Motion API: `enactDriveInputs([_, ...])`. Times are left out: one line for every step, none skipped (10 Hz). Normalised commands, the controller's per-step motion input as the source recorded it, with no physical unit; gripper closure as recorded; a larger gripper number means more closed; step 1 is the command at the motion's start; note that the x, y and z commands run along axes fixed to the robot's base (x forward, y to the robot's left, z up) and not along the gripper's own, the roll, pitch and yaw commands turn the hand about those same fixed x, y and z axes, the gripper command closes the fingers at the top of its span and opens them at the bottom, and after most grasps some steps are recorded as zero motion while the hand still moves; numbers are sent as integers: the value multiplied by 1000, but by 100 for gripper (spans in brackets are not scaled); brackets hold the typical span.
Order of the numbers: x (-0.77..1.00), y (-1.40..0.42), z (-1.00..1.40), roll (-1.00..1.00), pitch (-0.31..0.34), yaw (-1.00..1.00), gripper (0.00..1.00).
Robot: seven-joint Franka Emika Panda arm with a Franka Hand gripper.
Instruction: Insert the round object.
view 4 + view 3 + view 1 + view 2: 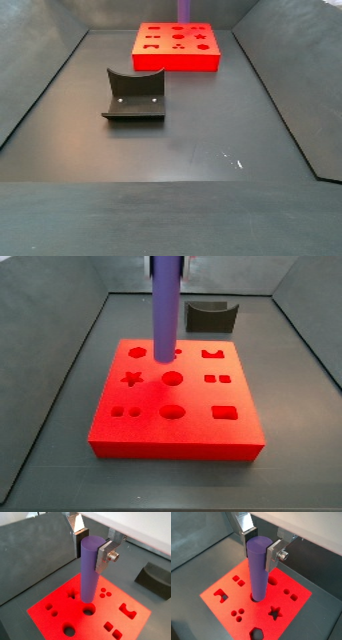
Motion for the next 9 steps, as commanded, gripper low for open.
enactDriveInputs([0,0,-414,-93,-80,-74,100])
enactDriveInputs([9,0,-354,-113,-89,-60,100])
enactDriveInputs([106,0,-323,-107,-91,-40,100])
enactDriveInputs([191,0,-234,-71,-74,-46,100])
enactDriveInputs([257,0,-180,-51,-54,-57,100])
enactDriveInputs([283,0,-191,-71,-56,-66,100])
enactDriveInputs([77,0,-271,-14,-37,-89,100])
enactDriveInputs([-126,6,-254,14,0,-117,100])
enactDriveInputs([-206,3,-240,9,0,-151,100])
